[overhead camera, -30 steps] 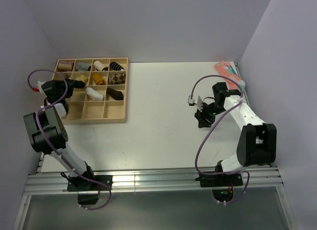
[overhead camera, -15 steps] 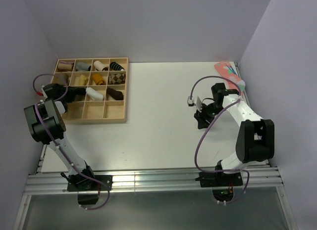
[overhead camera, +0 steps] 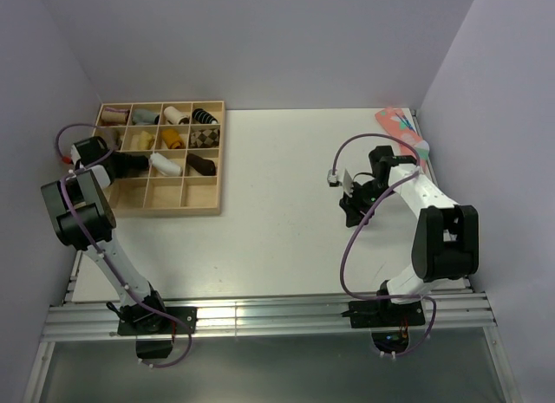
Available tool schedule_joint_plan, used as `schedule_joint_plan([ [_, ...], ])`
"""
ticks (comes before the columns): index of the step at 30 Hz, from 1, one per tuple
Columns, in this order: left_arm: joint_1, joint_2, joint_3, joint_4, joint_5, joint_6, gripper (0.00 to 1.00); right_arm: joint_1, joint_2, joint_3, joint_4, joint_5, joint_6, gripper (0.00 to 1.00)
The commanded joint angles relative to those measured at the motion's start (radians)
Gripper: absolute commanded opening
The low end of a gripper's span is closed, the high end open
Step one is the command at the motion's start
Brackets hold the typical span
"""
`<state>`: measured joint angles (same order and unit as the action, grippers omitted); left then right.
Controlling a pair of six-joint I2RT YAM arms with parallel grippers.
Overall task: Roll the socks
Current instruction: Place the sock in the storage box.
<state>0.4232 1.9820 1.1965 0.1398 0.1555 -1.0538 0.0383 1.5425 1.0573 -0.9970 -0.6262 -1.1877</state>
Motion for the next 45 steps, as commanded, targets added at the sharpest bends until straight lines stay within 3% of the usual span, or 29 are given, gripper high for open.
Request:
schedule_joint_plan([
  [1, -0.006, 0.031, 0.092, -0.13, -0.094, 0.058, 0.0, -0.006, 0.011, 0.043, -0.02, -0.018, -0.013, 0.52],
  [15, -0.087, 0.17, 0.388, -0.555, -0.287, 0.06, 0.0, -0.005, 0.036, 0.043, -0.025, 0.011, -0.026, 0.52],
  [45, -0.116, 0.365, 0.647, -1.037, -0.409, -0.003, 0.0, -0.008, 0.036, -0.005, -0.022, 0.065, -0.056, 0.52],
])
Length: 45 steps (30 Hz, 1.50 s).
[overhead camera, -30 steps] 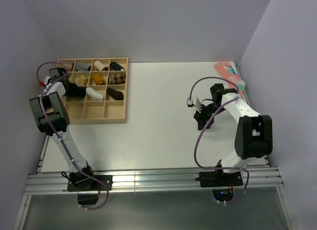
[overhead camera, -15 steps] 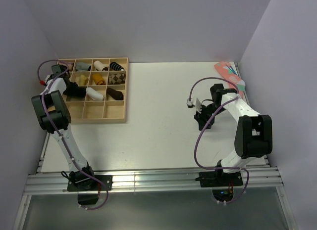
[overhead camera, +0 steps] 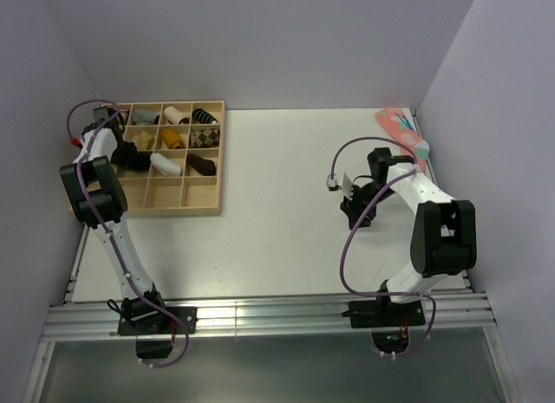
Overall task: Roll the socks
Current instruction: Place the sock in the storage box.
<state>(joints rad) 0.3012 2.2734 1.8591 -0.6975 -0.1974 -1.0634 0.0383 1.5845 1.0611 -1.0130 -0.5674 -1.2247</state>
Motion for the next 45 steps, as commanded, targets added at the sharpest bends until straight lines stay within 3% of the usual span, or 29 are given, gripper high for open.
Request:
schedule_joint_plan([
  [1, 0.006, 0.074, -0.015, -0.207, -0.054, 0.002, 0.0, -0.008, -0.006, -0.01, -0.007, 0.009, -0.021, 0.52],
  [13, -0.002, 0.106, 0.014, -0.296, -0.128, -0.015, 0.01, -0.006, -0.021, -0.044, 0.004, 0.02, -0.027, 0.51],
  [19, -0.007, 0.072, -0.008, -0.269, -0.103, -0.001, 0.11, -0.008, -0.02, -0.046, 0.002, 0.02, -0.029, 0.51],
  [26, -0.013, 0.017, -0.028, -0.227, -0.082, 0.014, 0.32, -0.008, -0.032, -0.047, -0.002, 0.021, -0.033, 0.51],
  [42, -0.023, -0.046, 0.0, -0.223, -0.071, 0.031, 0.45, -0.009, -0.015, -0.03, -0.021, 0.017, -0.048, 0.51],
  [45, -0.022, -0.061, -0.006, -0.214, -0.07, 0.036, 0.57, -0.008, -0.017, -0.033, -0.022, 0.017, -0.052, 0.52],
])
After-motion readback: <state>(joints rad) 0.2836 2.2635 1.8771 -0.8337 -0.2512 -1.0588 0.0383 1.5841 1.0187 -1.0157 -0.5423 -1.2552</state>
